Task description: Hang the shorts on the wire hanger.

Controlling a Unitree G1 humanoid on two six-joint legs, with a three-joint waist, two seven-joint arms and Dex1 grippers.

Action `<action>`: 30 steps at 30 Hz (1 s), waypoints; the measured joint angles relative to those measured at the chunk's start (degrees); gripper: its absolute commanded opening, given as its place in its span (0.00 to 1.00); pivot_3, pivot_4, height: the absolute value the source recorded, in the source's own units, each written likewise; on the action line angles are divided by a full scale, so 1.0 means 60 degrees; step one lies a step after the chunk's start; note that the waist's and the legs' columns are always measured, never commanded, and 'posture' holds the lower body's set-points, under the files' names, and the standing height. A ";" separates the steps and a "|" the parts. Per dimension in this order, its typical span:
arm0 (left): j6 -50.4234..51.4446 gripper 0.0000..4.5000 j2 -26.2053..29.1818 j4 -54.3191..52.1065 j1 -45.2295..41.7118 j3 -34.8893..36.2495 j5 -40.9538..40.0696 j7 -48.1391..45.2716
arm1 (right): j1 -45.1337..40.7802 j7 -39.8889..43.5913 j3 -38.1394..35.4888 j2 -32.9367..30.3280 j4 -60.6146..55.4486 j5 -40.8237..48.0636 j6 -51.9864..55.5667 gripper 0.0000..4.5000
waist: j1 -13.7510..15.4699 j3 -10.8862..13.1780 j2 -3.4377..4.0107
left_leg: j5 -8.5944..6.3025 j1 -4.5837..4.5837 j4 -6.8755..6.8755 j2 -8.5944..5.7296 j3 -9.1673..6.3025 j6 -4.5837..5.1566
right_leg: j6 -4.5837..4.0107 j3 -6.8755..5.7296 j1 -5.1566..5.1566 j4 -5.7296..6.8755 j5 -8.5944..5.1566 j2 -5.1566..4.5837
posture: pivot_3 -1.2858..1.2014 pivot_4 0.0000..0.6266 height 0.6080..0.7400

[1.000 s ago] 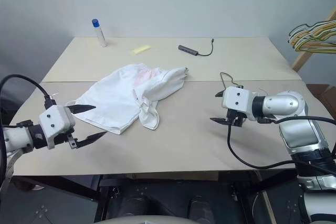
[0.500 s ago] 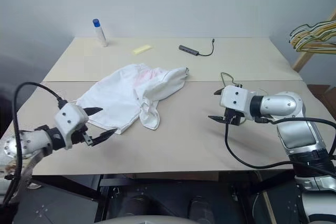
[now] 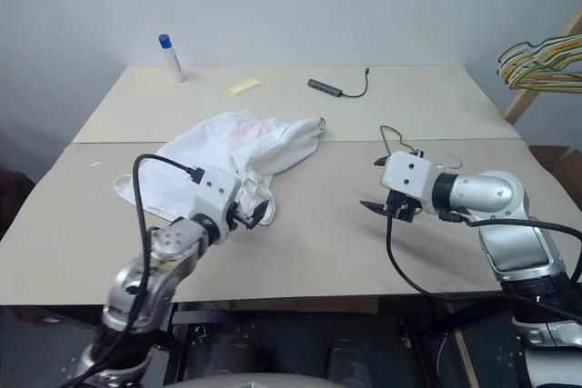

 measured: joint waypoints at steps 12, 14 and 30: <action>-0.0879 1.00 -0.2565 0.2613 -0.1491 0.1198 0.0352 0.1850 | 0.0249 -0.0077 -0.0087 -0.0011 -0.0161 0.0003 0.0205 0.99 | -0.0056 0.0002 -0.0005 | 0.0000 -0.0006 0.0001 -0.0012 -0.0016 0.0002 | 0.0002 -0.0003 0.0001 -0.0012 0.0001 -0.0006 | 0.53 0.00 1.00; -0.0931 0.96 -0.2729 0.2838 -0.1685 0.1559 0.0158 0.1923 | 0.0247 -0.0087 -0.0089 -0.0022 -0.0162 -0.0003 0.0208 1.00 | -0.0079 0.0004 -0.0007 | -0.0001 -0.0007 0.0001 -0.0013 -0.0015 0.0002 | 0.0002 -0.0005 0.0003 -0.0013 0.0002 -0.0006 | 0.53 0.00 1.00; -0.0899 0.01 -0.2959 0.3074 -0.1918 0.2119 -0.0498 0.1704 | 0.0238 -0.0282 -0.0091 -0.0077 -0.0143 -0.0075 0.0211 1.00 | -0.0268 0.0004 -0.0008 | -0.0001 -0.0011 0.0001 -0.0017 -0.0025 0.0002 | 0.0011 -0.0009 0.0011 -0.0036 0.0008 -0.0010 | 0.53 0.00 1.00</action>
